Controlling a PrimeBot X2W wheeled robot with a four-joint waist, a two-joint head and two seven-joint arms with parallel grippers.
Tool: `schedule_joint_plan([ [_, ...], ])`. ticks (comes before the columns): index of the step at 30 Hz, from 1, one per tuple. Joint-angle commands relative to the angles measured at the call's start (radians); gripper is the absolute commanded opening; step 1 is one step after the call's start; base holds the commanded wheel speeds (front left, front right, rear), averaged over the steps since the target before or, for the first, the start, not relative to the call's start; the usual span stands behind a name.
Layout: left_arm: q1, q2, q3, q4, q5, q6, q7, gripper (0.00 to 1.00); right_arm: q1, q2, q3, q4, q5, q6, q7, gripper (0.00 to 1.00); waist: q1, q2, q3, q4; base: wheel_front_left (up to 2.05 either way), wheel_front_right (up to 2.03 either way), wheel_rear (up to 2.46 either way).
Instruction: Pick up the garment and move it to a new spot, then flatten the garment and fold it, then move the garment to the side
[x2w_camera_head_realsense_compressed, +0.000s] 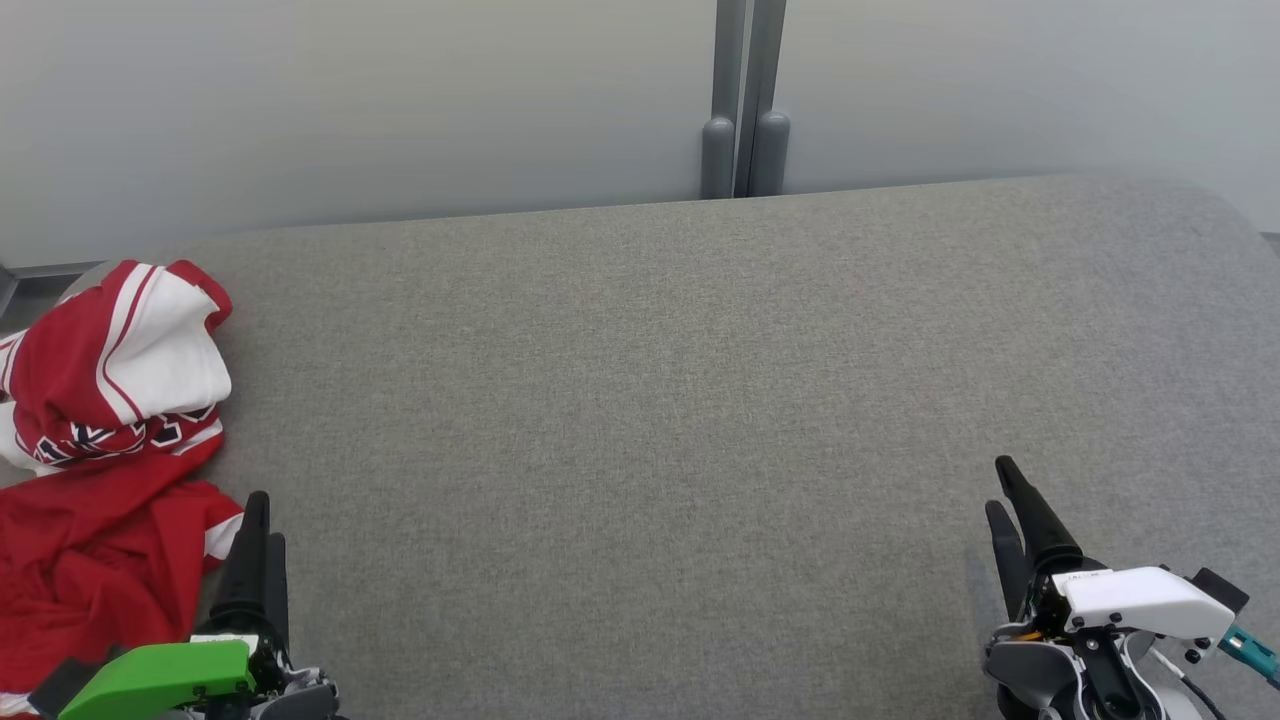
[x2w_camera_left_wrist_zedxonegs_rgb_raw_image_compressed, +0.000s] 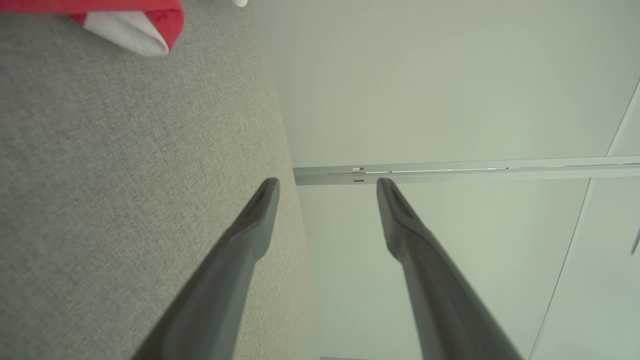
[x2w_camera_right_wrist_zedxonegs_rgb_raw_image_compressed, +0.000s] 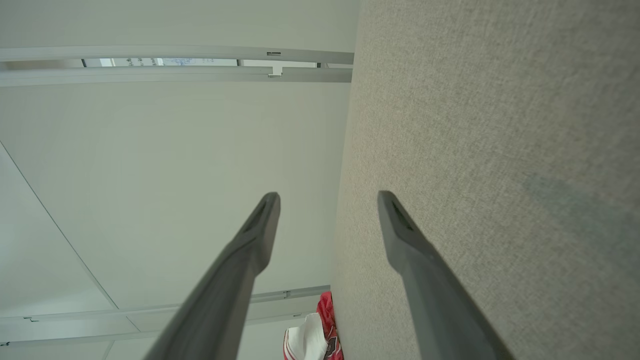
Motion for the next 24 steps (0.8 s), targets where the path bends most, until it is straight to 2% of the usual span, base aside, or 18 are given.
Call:
schedule_joint_plan([
  [1,-0.007,0.005,-0.005,-0.027,0.018,0.001,-0.008,1.00,-0.015,-0.005,0.005,-0.022,-0.020,0.000,-0.009,1.00,0.0000,-0.0001,0.000,0.000,0.00,0.00,0.00],
  [12,0.001,0.006,-0.037,-0.091,0.201,0.035,-0.059,1.00,-0.019,-0.006,0.022,-0.062,-0.200,0.000,-0.055,1.00,0.0000,-0.0001,0.000,0.000,0.00,0.00,0.00],
  [24,0.004,0.008,-0.070,-0.134,0.477,0.066,-0.104,1.00,-0.024,-0.008,0.054,-0.114,-0.440,0.000,-0.095,1.00,0.0000,-0.0001,0.002,-0.001,0.00,0.00,0.00],
])
